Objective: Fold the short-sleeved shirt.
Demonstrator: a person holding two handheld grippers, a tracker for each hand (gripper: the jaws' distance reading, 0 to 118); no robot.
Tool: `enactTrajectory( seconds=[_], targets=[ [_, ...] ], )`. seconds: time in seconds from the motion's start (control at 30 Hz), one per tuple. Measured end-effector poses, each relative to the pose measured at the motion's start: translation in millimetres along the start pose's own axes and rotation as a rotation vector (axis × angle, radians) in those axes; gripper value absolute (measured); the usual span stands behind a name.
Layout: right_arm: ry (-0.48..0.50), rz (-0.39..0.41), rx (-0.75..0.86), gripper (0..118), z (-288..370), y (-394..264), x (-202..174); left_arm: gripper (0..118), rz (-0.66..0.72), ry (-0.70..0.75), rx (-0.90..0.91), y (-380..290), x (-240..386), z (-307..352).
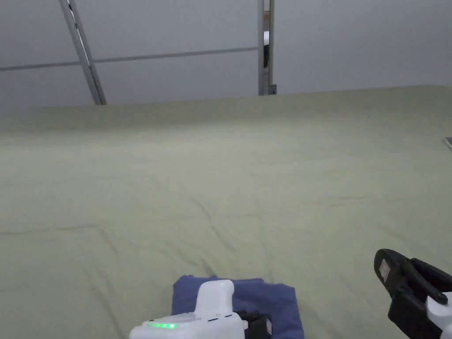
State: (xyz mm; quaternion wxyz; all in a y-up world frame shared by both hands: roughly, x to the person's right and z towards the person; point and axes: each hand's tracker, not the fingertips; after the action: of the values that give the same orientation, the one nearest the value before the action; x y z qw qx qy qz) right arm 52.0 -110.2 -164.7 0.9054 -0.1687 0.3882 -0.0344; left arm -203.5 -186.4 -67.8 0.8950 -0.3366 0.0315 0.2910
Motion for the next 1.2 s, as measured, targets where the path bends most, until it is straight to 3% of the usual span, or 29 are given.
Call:
enactTrajectory(
  seconds=[0.17, 0.27, 0.33, 0.37, 0.4, 0.43, 0.47, 0.6, 0.67, 0.7, 0.73, 0.77, 0.8, 0.83, 0.9, 0.97, 1.07, 1.1, 1.2],
  targets=[
    [0.118, 0.03, -0.195, 2, -55, -11, -23, 11, 0.103, -0.007, 0.255, 17, -43, 86],
    [0.185, 0.031, -0.515, 2, -115, -47, -35, 11, 0.208, -0.035, 0.326, 12, -78, 118],
    [0.164, 0.081, -0.852, 2, -156, -91, -43, 15, 0.288, -0.062, 0.323, 7, -109, 125],
    [0.144, 0.12, -1.059, 2, -176, -119, -47, 25, 0.346, -0.076, 0.31, 1, -122, 127],
    [0.167, 0.125, -0.744, 2, -165, -104, -46, 64, 0.399, -0.103, 0.292, -3, -135, 126],
    [0.167, 0.111, -0.807, 2, -160, -87, -44, 100, 0.442, -0.141, 0.268, -6, -143, 120],
    [0.16, 0.101, -0.871, 2, -164, -82, -43, 118, 0.482, -0.193, 0.219, -8, -154, 113],
    [0.185, 0.107, -0.886, 2, -173, -87, -35, 118, 0.667, -0.406, 0.064, -12, -187, 49],
    [0.196, 0.05, -0.89, 2, -170, -88, -30, 118, 0.758, -0.426, -0.082, -15, -194, 9],
    [0.205, 0.015, -0.88, 2, -170, -91, -26, 118, 0.765, -0.533, -0.044, -19, -169, 7],
    [0.211, -0.021, -0.862, 2, -169, -93, -22, 110, 0.735, -0.568, 0.012, -12, -159, 10],
    [0.225, -0.075, -0.845, 2, -165, -94, -16, 92, 0.737, -0.404, -0.054, -6, -149, 5],
    [0.241, -0.136, -0.83, 2, -162, -96, -10, 37, 0.703, -0.274, -0.079, -3, -141, -3],
    [0.261, -0.196, -0.809, 2, -159, -99, -3, 27, 0.675, -0.216, -0.081, -8, -146, -9],
    [0.283, -0.311, -0.739, 2, -146, -96, 7, 27, 0.784, -0.388, -0.036, -9, -158, 0],
    [0.324, -0.339, -0.637, 2, -136, -84, 7, 27, 0.817, -0.428, -0.007, -5, -152, 19],
    [0.317, -0.312, -0.579, 2, -142, -51, -16, 27, 0.801, -0.425, 0.065, 11, -176, 55],
    [0.31, -0.296, -0.554, 2, -148, -41, -25, 27, 0.807, -0.417, 0.102, 17, -232, 65],
    [0.332, -0.28, -0.522, 2, -167, -19, -58, 27, 0.83, -0.348, 0.266, 35, -292, 130]
  ],
)
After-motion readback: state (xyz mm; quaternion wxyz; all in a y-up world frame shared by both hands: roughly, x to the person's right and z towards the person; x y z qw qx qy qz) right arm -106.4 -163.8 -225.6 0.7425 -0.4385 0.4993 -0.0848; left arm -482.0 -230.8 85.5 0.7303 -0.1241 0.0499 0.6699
